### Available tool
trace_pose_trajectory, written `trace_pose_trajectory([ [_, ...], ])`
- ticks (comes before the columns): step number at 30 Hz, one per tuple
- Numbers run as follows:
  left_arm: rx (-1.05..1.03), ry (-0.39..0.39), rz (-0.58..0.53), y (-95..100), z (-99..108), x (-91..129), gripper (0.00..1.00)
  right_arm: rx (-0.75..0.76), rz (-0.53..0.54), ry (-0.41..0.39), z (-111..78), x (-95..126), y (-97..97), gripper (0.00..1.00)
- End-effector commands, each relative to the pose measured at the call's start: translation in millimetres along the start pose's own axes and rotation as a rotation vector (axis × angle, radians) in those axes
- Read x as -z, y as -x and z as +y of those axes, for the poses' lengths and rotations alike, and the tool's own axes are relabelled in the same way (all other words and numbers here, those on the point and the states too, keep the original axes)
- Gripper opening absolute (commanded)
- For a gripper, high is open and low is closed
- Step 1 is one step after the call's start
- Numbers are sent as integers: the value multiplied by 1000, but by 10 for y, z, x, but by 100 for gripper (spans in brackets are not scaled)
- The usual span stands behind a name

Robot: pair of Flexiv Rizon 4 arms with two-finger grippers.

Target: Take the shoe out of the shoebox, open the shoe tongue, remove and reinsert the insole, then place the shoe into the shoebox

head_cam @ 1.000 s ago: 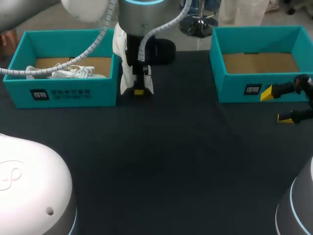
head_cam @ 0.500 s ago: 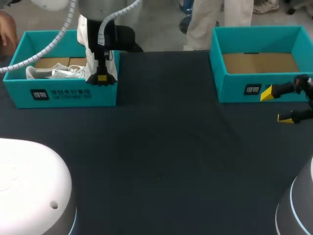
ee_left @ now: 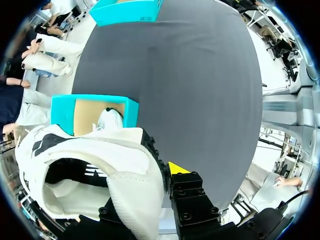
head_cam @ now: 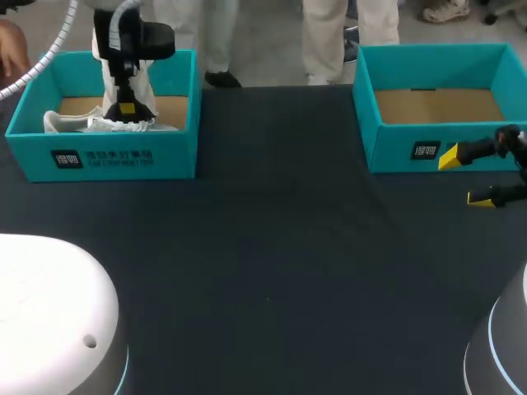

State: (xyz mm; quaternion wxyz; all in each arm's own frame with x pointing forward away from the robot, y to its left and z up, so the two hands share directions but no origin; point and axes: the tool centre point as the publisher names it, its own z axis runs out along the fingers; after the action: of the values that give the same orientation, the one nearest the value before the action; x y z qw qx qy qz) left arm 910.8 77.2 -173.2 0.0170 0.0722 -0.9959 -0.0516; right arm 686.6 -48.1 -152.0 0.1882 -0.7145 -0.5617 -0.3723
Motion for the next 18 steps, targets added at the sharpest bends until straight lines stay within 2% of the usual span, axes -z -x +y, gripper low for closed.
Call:
trace_pose_trajectory([
  [1,-11,2,14,142,113,-33,0,-1,-2,3,-22,4,5,100],
  [10,-32,42,28,388,391,-186,0,-1,-2,3,-22,4,5,100],
  [18,9,39,42,590,655,-282,0,-1,-2,3,-22,4,5,100],
])
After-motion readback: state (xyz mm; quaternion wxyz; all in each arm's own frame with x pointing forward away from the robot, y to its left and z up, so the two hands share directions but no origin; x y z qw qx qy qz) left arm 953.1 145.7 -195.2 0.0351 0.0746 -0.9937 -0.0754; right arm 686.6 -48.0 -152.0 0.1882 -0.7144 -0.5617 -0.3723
